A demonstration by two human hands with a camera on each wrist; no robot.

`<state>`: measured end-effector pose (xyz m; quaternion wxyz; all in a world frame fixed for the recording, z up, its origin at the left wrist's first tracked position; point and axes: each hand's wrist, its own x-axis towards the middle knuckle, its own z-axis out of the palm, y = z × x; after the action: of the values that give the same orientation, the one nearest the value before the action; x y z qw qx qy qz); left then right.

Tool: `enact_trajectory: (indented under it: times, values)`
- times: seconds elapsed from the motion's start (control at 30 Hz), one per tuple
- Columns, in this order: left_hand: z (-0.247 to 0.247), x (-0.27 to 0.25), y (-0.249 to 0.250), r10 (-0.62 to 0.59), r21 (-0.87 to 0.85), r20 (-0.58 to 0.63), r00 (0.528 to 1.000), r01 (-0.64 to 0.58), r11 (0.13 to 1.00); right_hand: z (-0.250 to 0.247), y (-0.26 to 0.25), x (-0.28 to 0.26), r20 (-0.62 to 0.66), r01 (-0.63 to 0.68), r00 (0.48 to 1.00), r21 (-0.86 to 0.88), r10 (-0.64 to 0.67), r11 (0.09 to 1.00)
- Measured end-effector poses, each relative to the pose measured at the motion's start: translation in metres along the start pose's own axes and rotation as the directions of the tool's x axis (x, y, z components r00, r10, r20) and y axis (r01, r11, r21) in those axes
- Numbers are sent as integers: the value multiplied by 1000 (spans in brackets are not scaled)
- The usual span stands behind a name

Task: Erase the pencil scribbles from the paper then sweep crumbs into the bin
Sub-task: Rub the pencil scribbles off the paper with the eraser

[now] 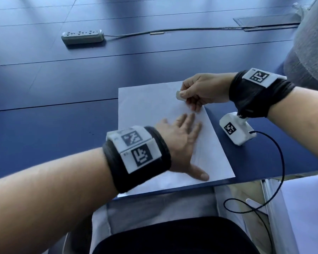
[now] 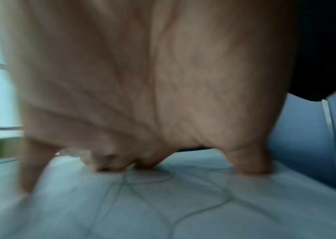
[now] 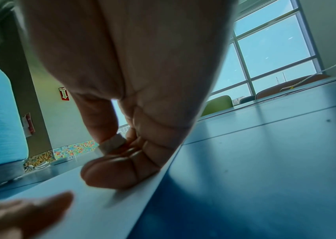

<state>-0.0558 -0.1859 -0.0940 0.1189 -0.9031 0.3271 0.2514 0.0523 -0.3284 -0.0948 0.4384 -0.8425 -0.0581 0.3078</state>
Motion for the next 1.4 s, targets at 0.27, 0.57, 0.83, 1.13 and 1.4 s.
enact_trajectory:
  times: [0.27, 0.57, 0.83, 1.13, 1.4]
  values:
    - [-14, 0, 0, -80, 85, -133, 988, 92, 992, -2, -2, 0, 16, -23, 1000, 25, 22, 999]
    - [-23, -10, -2, -285, 82, -22, 958, 285, 955, -2, -1, 1, 14, -17, 1000, 18, 17, 1000]
    - [25, -38, -25, -299, 44, 117, 947, 296, 954, -3, 0, 0, 27, -20, 999, 27, 19, 999]
    - [33, -62, -31, -113, -74, 28, 993, 115, 991, -2, 0, -1, 36, -11, 999, 32, 10, 999]
    - [33, -78, -47, -385, 89, 45, 922, 380, 921, -3, -2, -2, 49, -15, 999, 26, 14, 1000]
